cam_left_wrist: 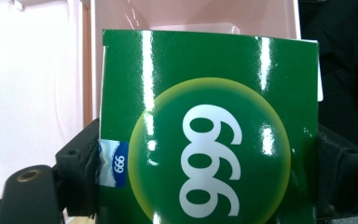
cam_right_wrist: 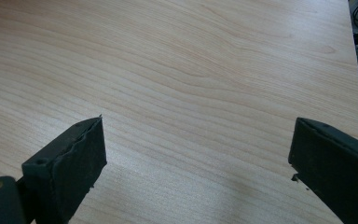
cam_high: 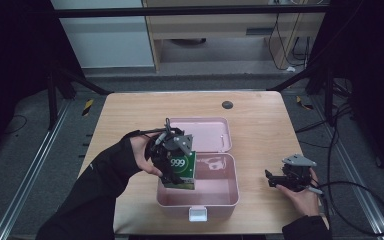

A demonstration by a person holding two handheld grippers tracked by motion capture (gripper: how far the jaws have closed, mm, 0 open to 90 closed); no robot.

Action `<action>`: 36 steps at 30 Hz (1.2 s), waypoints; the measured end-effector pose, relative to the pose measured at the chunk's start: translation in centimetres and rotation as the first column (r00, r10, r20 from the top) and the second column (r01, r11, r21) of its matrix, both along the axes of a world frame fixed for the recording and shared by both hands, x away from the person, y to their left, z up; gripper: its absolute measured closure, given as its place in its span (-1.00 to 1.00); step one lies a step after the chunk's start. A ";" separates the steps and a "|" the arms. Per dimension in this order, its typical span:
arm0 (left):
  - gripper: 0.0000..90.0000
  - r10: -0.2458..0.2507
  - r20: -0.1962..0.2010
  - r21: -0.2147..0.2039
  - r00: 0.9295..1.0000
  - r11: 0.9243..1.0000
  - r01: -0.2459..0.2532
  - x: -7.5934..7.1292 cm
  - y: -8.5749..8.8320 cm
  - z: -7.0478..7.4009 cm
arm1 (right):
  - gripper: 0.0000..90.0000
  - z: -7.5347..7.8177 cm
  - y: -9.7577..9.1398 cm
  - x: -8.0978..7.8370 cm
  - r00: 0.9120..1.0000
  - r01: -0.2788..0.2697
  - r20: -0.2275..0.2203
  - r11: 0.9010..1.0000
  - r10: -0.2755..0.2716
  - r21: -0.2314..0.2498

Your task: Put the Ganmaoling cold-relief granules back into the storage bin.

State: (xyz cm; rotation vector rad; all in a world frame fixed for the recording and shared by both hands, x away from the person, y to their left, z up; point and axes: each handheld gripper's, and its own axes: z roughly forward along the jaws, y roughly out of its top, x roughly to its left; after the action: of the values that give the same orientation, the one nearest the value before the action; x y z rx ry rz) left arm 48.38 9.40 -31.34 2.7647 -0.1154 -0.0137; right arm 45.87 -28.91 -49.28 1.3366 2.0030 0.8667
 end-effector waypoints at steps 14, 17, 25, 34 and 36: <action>-0.68 0.015 -0.016 0.026 1.000 1.000 -0.015 0.3 -0.2 -2.7 | -0.90 -0.1 0.1 0.0 1.000 -0.004 -0.002 1.000 0.004 -0.008; -0.68 0.019 -0.016 0.037 1.000 0.999 -0.018 0.3 -0.2 -3.2 | -0.90 -0.1 0.1 0.0 1.000 -0.006 -0.002 1.000 0.006 -0.007; -0.68 0.029 -0.029 0.062 0.999 0.998 -0.027 0.5 0.0 -4.9 | -0.91 -0.2 0.1 0.0 1.000 -0.007 -0.001 1.000 0.007 -0.011; -0.69 0.036 -0.036 0.075 0.999 0.997 -0.033 0.5 0.1 -6.7 | -0.91 -0.2 0.1 0.1 1.000 -0.009 -0.006 1.000 0.009 -0.014; -0.69 0.032 -0.031 0.076 0.999 0.997 -0.030 0.5 0.2 -6.9 | -0.92 -0.2 0.1 0.1 1.000 -0.009 -0.007 1.000 0.009 -0.014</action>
State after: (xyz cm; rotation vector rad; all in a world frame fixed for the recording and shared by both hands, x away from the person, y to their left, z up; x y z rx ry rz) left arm 48.87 9.59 -38.27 2.8401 -0.0648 -0.0549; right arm 45.94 -28.77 -49.48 1.3253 2.0179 0.8522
